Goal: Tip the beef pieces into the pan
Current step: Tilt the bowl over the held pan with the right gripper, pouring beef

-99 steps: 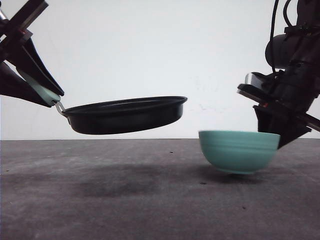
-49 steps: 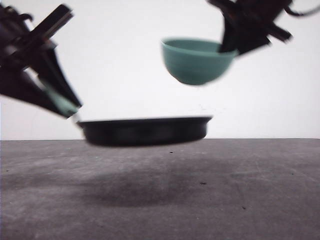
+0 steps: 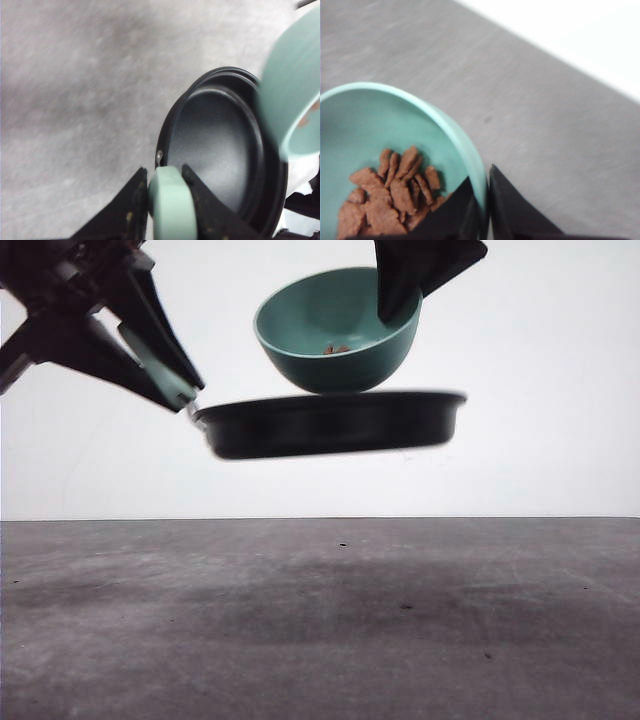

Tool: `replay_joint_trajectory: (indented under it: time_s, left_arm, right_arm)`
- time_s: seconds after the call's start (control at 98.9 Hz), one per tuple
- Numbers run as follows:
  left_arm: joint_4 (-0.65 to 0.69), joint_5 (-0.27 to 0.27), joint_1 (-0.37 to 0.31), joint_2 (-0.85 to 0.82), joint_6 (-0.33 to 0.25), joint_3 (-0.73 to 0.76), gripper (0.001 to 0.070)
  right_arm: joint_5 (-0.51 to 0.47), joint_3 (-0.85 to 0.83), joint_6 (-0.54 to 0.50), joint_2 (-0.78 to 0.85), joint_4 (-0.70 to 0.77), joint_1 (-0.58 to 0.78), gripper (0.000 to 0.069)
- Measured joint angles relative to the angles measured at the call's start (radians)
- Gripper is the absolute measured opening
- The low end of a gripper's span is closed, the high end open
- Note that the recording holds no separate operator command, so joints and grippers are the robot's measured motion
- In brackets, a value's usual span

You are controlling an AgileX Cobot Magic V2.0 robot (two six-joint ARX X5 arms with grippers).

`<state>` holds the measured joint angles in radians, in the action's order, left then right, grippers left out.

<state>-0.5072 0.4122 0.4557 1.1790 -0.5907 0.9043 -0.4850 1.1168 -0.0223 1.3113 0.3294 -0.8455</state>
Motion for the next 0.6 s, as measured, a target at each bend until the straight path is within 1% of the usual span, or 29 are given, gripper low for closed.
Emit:
replay_joint_trajectory:
  time_s: [0.101,0.172,0.283,0.425,0.597]
  left_arm:
    - [0.001,-0.002,0.000,0.000,0.002,0.000,0.0064]
    - [0.001,-0.002,0.000,0.000,0.003,0.000,0.0064]
    - [0.001,-0.002,0.000,0.000,0.003,0.000,0.0064]
    - [0.002,-0.009,0.000,0.000,0.003,0.000,0.0064]
    - [0.016,-0.011,-0.002,0.000,0.003,0.000,0.0064]
  right_arm:
    - [-0.040,0.000,0.017,0.000,-0.036,-0.019,0.0015]
    - [-0.103,-0.006,0.031,0.000,-0.088,-0.042,0.0015]
    - [-0.189,-0.025,0.081,0.000,-0.189,-0.077,0.0015]
    - [-0.202,-0.039,0.174,0.000,-0.257,-0.103,0.0015]
    - [-0.234,-0.046,0.283,0.000,-0.266,-0.126,0.0015]
